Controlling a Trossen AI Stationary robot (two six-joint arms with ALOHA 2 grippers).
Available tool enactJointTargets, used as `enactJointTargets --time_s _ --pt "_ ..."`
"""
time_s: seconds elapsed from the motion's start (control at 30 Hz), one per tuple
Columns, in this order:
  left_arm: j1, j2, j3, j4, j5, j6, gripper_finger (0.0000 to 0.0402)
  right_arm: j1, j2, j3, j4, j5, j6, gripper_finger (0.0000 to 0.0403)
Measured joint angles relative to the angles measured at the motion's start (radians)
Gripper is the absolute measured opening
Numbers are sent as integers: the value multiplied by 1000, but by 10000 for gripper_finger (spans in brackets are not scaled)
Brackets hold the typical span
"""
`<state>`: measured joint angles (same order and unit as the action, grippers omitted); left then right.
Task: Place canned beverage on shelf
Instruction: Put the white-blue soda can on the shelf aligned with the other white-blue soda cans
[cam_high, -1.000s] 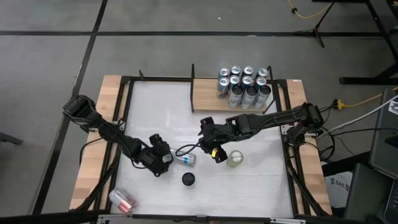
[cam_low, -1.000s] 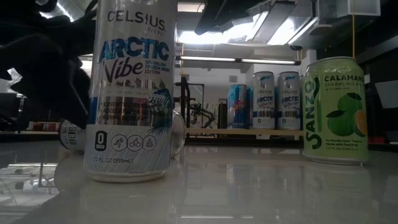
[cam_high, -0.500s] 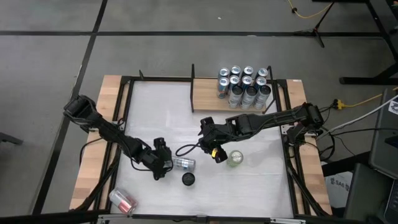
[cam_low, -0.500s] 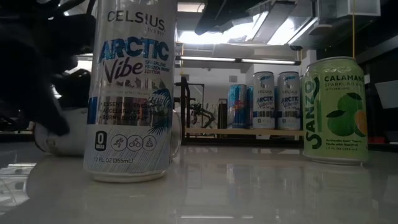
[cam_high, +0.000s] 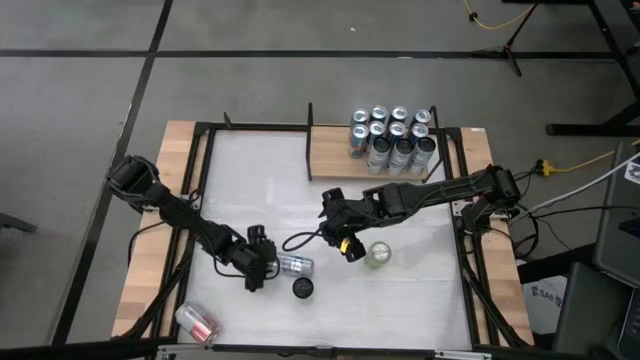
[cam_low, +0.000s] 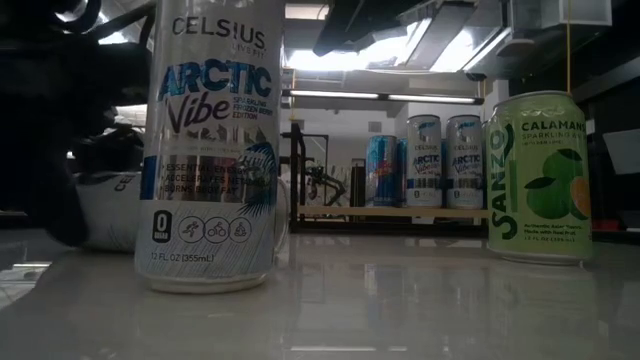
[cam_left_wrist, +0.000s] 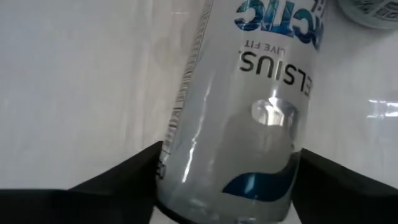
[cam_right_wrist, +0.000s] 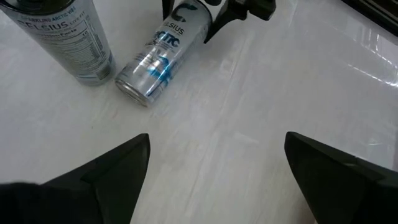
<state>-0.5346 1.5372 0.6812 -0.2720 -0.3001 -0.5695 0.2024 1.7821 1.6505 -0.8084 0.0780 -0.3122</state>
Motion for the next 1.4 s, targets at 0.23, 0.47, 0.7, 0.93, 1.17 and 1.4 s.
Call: enactJointTargets --time_s 0.23,0.47,0.7,0.93,1.17,1.4 --pt "9 0 52 -59 18 5 235 0 0 0 0 0 0 363" --pt "55 -1 154 -272 76 25 235 0 0 0 0 0 0 363" --pt "134 -1 340 -657 157 143 243 0 0 0 0 0 0 363" --pt "248 -1 480 -1009 163 224 245 0 0 0 0 0 0 363" --pt "340 -2 487 -1251 184 240 246 0 0 0 0 0 0 363" --pt "396 -2 487 -1282 246 198 247 0 0 0 0 0 52 363"
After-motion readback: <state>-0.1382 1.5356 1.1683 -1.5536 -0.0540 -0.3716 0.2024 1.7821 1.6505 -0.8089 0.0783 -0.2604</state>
